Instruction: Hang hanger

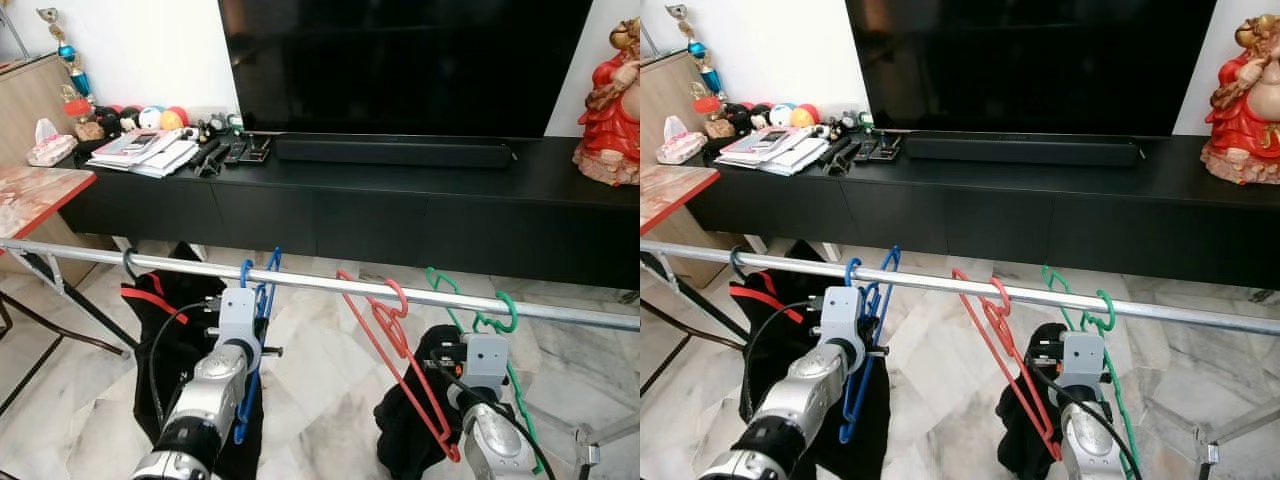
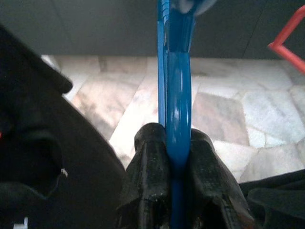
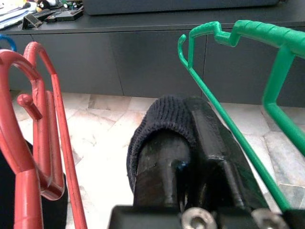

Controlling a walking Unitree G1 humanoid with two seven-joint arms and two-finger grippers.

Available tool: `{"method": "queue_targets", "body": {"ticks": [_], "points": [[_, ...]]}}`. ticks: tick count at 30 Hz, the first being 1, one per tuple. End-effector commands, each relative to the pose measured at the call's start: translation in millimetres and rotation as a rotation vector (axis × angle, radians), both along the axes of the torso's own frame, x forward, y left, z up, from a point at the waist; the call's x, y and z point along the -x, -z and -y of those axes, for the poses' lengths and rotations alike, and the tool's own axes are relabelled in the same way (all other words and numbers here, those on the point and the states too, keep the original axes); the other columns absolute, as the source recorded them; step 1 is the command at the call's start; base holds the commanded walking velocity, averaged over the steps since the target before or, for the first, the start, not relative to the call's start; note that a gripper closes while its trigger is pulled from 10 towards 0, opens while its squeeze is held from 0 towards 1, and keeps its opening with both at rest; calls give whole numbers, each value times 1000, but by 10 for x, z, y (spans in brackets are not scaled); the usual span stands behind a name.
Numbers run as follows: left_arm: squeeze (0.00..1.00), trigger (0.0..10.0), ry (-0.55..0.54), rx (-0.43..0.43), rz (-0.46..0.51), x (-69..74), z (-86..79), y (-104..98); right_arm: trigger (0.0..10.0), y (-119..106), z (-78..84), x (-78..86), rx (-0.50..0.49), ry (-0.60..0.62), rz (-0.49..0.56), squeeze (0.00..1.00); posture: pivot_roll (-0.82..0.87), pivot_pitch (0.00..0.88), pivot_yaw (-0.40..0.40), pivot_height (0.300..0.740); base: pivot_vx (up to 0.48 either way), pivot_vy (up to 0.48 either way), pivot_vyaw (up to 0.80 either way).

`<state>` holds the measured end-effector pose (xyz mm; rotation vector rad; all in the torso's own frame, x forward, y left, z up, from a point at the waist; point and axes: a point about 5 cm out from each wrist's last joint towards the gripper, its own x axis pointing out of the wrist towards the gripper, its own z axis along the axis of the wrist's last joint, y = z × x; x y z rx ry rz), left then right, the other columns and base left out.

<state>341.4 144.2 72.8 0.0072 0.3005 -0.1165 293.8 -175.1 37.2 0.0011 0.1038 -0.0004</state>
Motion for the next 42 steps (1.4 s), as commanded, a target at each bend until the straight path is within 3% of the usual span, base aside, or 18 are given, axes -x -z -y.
{"method": "queue_targets", "body": {"ticks": [1,11,18,21,22,24,25,29,31,34,42], "points": [[0,0,8,-18,50,-16,-47,-81,10000,-30,-32,-28,1,-11,10,0,-17,26,75,740,0,0,0],[0,0,40,-28,102,196,-132,-49,10000,-28,-32,-19,3,-11,11,0,-18,29,78,740,0,0,0],[0,0,77,-83,66,541,-245,186,10000,-30,-34,-22,3,-13,11,0,-10,28,79,740,0,0,0],[0,0,84,-114,33,620,-290,289,10000,-30,-37,-25,3,-14,10,0,-8,27,79,740,0,0,0],[0,2471,72,-138,-28,688,-360,434,10000,-32,-40,-29,4,-14,10,0,-9,27,80,740,0,0,0],[0,2471,67,-143,-48,708,-381,474,10000,-33,-41,-31,4,-14,9,0,-10,26,80,740,0,0,0],[0,10000,66,-146,-84,740,-405,546,10000,-31,-33,-31,11,-6,6,0,-11,26,80,740,0,0,0],[0,10000,73,-167,-136,797,-439,650,10000,1,20,-27,46,28,-24,0,-12,24,81,740,0,0,0],[0,10000,50,-175,-202,864,-504,784,10000,86,218,4,45,165,-94,0,-10,22,80,740,0,0,0],[0,10000,-4,-197,-282,933,-597,946,10000,100,339,29,5,260,-109,0,-15,23,77,740,0,0,0],[0,10000,-20,-209,-397,1111,-604,1165,10000,94,289,39,-6,205,-96,0,-23,26,78,740,0,0,0]]}}
